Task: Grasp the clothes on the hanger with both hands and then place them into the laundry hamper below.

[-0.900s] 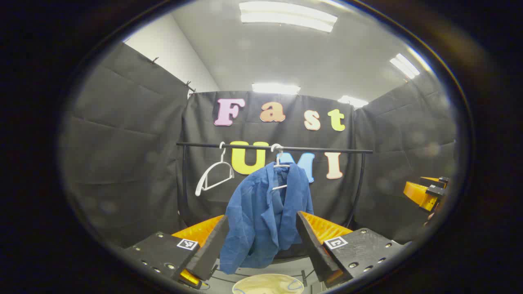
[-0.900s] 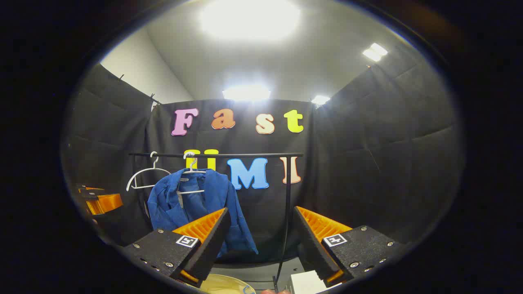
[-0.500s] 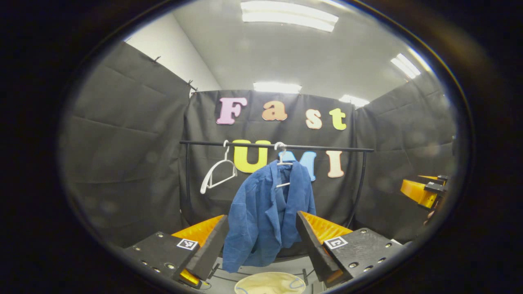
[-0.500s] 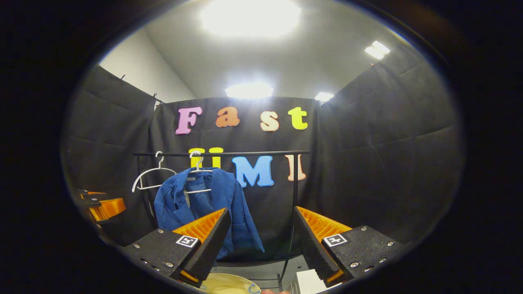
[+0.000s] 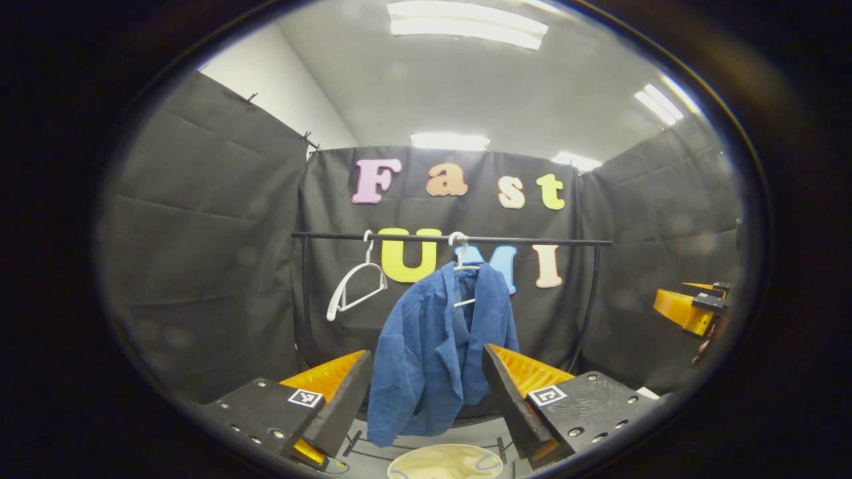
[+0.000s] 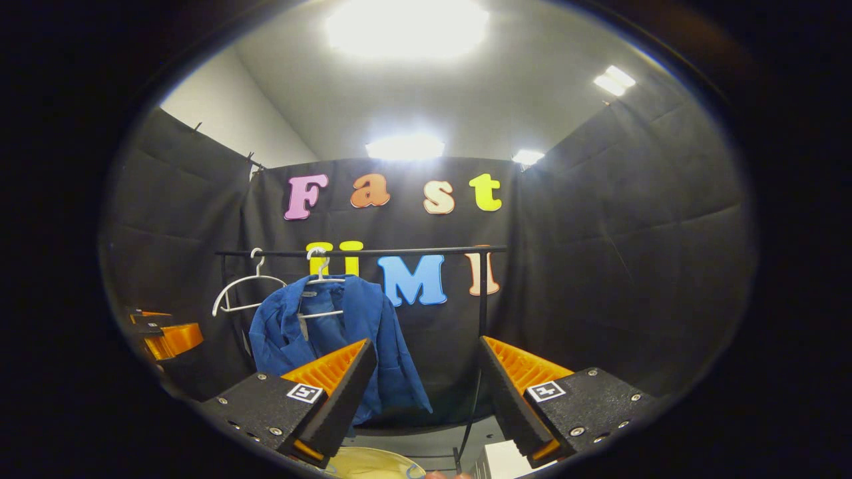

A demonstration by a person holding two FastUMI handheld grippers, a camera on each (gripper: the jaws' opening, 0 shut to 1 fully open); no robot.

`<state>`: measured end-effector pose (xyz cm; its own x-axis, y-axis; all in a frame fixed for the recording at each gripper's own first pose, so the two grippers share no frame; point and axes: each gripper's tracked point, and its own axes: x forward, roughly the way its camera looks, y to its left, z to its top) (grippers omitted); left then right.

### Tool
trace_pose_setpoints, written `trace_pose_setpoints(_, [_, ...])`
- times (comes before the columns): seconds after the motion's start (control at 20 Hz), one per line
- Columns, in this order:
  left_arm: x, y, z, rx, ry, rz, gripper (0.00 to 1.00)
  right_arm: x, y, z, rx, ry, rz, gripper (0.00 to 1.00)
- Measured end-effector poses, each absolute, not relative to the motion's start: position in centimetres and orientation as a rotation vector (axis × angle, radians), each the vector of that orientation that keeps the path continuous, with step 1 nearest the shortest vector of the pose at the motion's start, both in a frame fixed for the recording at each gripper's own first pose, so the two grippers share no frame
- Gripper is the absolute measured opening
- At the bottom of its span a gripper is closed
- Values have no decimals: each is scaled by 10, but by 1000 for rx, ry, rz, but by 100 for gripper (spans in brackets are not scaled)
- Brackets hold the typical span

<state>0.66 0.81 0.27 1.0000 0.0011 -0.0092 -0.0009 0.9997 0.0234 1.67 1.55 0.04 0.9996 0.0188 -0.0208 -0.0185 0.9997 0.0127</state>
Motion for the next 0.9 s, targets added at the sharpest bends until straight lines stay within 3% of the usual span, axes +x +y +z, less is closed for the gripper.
trace_pose_setpoints(0.6, [61, -15, -28, 2, 72, 30, 95, 82, 4, -34, 67, 84, 69, 95])
trace_pose_setpoints(0.9, [93, -26, -29, -24, 80, 66, 95, 138, 29, -37, 126, 103, 170, 94])
